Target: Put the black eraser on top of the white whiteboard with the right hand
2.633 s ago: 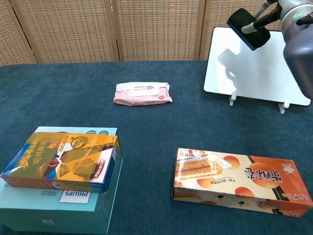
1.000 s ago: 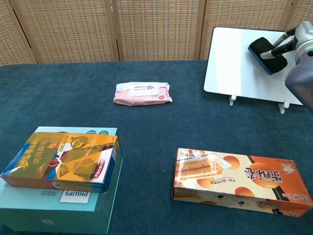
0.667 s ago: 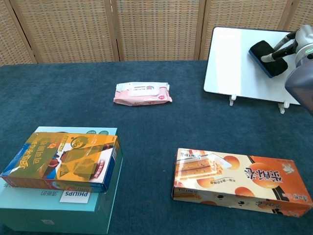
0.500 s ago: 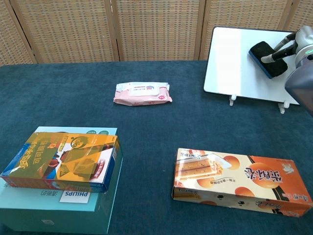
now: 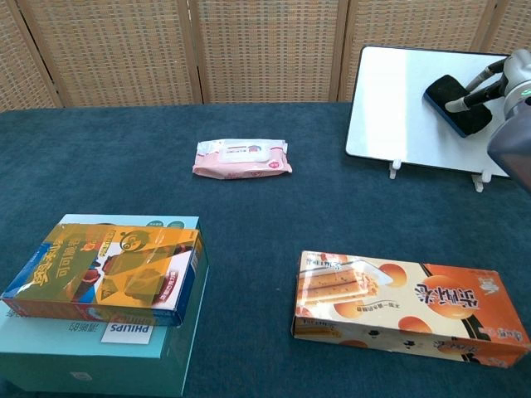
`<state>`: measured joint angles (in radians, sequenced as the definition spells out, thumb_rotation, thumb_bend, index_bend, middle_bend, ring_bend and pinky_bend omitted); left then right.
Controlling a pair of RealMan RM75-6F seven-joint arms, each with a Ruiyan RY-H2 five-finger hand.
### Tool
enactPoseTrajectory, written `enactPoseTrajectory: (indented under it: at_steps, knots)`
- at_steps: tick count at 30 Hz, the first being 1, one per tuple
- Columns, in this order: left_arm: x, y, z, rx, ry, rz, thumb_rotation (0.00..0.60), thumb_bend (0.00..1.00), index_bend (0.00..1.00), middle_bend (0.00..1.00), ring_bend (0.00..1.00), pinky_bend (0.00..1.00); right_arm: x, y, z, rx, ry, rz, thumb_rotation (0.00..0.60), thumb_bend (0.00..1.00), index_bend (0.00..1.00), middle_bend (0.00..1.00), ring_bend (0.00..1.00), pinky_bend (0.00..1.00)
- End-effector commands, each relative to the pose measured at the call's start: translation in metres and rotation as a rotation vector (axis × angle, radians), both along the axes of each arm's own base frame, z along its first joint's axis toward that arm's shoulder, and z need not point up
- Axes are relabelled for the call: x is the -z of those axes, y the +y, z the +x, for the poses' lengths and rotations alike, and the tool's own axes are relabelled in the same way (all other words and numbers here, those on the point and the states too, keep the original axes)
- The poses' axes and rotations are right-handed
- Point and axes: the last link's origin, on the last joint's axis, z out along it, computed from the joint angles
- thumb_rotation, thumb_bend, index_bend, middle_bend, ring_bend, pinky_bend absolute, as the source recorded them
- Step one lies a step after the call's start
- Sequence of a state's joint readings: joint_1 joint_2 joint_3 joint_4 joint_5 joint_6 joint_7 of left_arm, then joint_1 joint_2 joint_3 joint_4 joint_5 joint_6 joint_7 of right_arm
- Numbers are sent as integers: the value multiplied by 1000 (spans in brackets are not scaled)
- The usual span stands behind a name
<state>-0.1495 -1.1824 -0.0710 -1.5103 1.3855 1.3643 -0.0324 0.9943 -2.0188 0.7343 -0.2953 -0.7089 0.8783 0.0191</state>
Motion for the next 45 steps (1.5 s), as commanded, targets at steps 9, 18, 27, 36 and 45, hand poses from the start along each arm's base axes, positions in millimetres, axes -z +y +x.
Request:
enactPoseTrajectory:
  at_steps: [9, 18, 27, 36, 45]
  knots:
    - [0, 0, 0, -1, -3, -4, 600, 295, 0, 0, 0, 0, 0, 2, -5, 4, 0, 1, 600, 129, 249, 0, 0, 0]
    - [0, -1, 1, 2, -5, -3, 600, 294, 0, 0, 0, 0, -1, 4, -8, 5, 2, -7, 600, 83, 160, 0, 0, 0]
    - [-1, -3, 2, 5, -13, -7, 600, 295, 0, 0, 0, 0, -3, 6, -9, -14, -12, -30, 600, 27, 0, 0, 0, 0]
    - [-5, -6, 5, 29, -29, 6, 600, 294, 0, 0, 0, 0, -14, 19, -15, -72, -38, -104, 600, 13, 0, 0, 0, 0]
    - [-10, -12, 10, 63, -39, 18, 600, 293, 0, 0, 0, 0, -41, 40, -26, -138, -23, -122, 600, 3, 0, 0, 0, 0]
